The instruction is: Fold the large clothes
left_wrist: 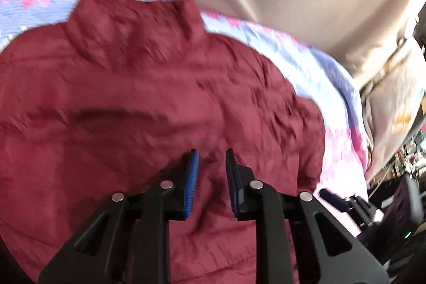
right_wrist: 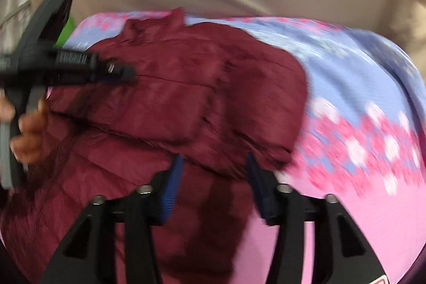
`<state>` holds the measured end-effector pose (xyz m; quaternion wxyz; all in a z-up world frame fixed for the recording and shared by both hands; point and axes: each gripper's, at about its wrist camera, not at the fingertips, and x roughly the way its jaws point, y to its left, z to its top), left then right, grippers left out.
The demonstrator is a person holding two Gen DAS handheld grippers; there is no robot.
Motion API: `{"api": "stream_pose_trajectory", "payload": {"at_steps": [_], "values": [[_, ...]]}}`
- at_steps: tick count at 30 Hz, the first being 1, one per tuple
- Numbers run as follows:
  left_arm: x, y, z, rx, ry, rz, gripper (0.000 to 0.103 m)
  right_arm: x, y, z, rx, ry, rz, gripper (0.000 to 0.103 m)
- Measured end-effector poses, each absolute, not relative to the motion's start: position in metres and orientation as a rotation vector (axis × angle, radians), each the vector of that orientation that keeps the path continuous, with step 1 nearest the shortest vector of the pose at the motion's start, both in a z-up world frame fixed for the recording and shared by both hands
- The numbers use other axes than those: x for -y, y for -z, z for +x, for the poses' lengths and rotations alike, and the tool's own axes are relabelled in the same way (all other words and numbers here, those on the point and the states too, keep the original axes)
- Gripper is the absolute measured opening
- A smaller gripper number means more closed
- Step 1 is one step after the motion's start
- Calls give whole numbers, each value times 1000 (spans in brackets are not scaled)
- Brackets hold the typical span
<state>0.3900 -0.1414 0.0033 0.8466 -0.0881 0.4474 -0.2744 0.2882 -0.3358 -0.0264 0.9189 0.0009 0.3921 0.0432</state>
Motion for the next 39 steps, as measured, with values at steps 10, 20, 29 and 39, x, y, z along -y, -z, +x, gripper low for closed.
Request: {"api": "stream_pose_trajectory", "payload": {"at_steps": [10,20,29,39], "values": [[132,-23,382,-895,617,-131,50,301,32,350,-889,-193,126,4],[148,21,403,-968,536,-100,60,298,29,336,-919,-252,160,18],[165,34,398,-908,480,-50,67,391,12,316,-864,-41,252,17],[189,16,372,-897,571,8,70,450,16,353,-832,-16,407,32]]}}
